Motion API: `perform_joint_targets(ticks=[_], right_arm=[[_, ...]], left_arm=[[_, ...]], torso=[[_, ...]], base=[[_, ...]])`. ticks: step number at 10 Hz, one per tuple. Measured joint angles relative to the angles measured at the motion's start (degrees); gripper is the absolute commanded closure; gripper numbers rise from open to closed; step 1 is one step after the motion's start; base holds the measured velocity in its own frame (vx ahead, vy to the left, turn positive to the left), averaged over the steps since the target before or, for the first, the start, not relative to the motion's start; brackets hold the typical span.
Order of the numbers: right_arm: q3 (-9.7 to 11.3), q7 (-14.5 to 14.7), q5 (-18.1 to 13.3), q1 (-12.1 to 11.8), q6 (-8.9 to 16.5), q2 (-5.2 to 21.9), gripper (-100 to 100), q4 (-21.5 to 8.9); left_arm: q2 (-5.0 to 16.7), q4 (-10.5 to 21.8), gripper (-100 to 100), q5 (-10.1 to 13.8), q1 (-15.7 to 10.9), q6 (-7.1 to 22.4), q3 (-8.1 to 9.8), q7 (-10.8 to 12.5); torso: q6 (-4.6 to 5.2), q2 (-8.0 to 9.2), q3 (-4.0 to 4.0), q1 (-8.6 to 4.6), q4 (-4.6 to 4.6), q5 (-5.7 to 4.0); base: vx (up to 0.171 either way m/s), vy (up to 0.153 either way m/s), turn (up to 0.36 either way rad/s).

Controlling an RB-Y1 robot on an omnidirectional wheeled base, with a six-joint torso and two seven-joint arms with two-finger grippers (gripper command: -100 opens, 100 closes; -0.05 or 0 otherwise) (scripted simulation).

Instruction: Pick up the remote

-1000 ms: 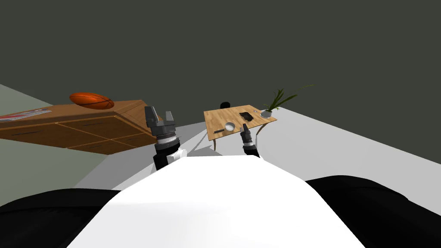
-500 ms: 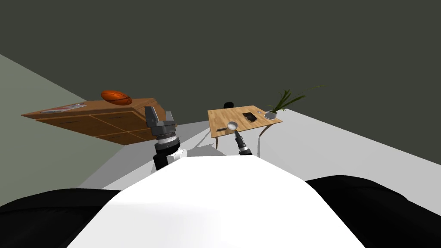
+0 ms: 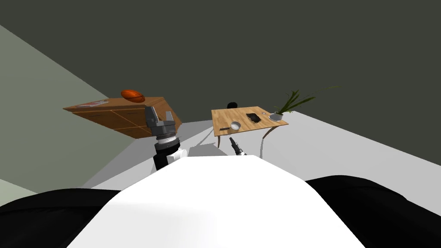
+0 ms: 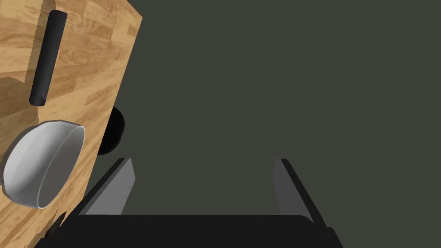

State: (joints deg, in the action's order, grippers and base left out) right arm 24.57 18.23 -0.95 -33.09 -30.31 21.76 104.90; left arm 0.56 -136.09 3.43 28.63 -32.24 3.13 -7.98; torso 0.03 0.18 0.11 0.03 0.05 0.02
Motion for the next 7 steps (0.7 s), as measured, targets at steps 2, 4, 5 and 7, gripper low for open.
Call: perform_joint_targets(ticks=[2, 4, 5, 7], right_arm=[[2.9, 2.3, -0.2, -1.0, -0.4, 4.2, -100, -2.6], [5.5, 4.4, -0.7, -0.8, -1.3, 4.9, -100, -5.9], [7.0, 5.2, -0.7, 0.3, -2.0, 6.1, -100, -9.5], [10.0, 7.7, -0.8, 0.0, -2.8, 9.4, -100, -13.4]], left_arm=[[0.0, 0.0, 0, 0.0, 0.0, 0.0, -0.01, 0.0], [0.0, 0.0, 0, 0.0, 0.0, 0.0, 0.0, 0.0], [0.0, 0.0, 0, 0.0, 0.0, 0.0, 0.0, 0.0], [0.0, 0.0, 0, 0.0, 0.0, 0.0, 0.0, 0.0]], torso=[[-0.03, 0.08, 0.04, 0.05, 0.01, 0.01], [0.01, -0.07, -0.04, -0.02, -0.01, -0.01], [-0.04, -0.1, -0.06, 0.01, -0.02, -0.01], [0.02, -0.11, -0.06, 0.07, -0.02, 0.02]], base=[[-0.058, 0.045, 0.235], [-0.018, 0.033, 0.087], [-0.02, 0.069, 0.418], [-0.005, 0.065, 0.142]])
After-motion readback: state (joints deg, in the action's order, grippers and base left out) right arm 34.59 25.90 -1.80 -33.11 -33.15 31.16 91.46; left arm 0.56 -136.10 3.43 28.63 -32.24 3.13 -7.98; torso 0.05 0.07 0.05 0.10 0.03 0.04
